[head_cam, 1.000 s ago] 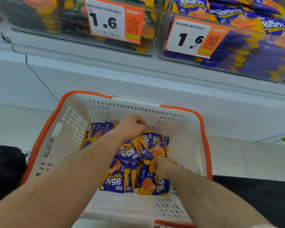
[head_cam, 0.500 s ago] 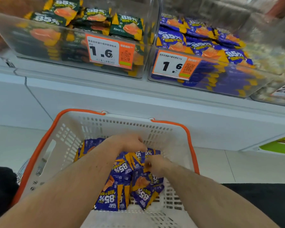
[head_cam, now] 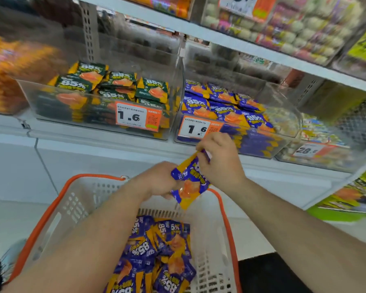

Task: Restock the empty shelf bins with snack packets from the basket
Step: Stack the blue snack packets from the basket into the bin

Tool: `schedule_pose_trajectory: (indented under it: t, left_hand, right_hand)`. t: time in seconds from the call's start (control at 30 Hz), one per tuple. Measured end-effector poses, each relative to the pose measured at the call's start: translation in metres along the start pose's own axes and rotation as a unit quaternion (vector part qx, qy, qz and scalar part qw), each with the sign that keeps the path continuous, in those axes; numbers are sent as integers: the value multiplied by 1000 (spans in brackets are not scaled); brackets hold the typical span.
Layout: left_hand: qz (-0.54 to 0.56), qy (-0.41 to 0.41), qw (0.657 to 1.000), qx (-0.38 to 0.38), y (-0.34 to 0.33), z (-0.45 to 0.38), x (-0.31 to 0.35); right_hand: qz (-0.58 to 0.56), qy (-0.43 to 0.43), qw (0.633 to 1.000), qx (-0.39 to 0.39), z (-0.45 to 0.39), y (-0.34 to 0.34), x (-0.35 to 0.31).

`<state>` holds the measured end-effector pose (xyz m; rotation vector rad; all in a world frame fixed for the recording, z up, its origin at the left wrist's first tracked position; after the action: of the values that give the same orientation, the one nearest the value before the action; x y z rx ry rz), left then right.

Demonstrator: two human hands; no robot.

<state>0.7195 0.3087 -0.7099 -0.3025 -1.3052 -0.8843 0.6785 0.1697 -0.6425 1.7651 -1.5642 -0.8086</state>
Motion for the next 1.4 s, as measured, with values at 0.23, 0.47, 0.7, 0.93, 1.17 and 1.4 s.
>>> schedule_pose_trajectory:
  t: [0.23,0.47,0.7,0.93,1.17,1.4]
  left_hand:
    - [267,-120,955,44,5,13,43]
    - [349,-146,923,68,-1,10,67]
    - [239,-155,952,114,9,12,84]
    - [233,-126,957,118,3,13,71]
    - [210,-108,966,102,-1,11,62]
    - [203,-88,970,96,-2,3,52]
  right_hand:
    - [-208,-312,914,156,20,37,12]
    - [-381,-396,831,89,18,28,9]
    - [-342,-433,827,104,-32,32,57]
    - [-254,-494,829,69,-79,40,120]
    - [-195,-468,858,-80,-85,26,121]
    - [-115,-470,869,-102,-86,26,126]
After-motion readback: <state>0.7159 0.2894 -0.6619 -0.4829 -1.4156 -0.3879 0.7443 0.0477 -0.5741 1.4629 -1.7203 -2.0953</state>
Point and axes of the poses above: each hand's wrist, its own z-axis away from the middle knuckle, its own y-axis out of the back of the hand, x = y × z, the point moved 4 cm from there along -z, towards the middle knuckle, and after that the axes turned 9 degrees about z, right-handed, at the moved point
